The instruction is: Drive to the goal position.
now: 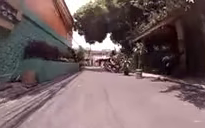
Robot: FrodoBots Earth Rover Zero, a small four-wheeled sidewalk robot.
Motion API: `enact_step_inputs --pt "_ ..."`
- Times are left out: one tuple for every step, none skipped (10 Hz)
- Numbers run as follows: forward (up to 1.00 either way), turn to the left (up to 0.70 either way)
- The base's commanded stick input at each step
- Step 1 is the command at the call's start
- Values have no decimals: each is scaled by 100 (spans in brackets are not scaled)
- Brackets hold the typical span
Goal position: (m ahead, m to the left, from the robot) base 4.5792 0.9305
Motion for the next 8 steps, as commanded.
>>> enact_step_inputs --pt "100 0" --pt "100 0" --pt "100 0" --pt "100 0" --pt "100 0" --pt "100 0" --pt "100 0" --pt "100 0"
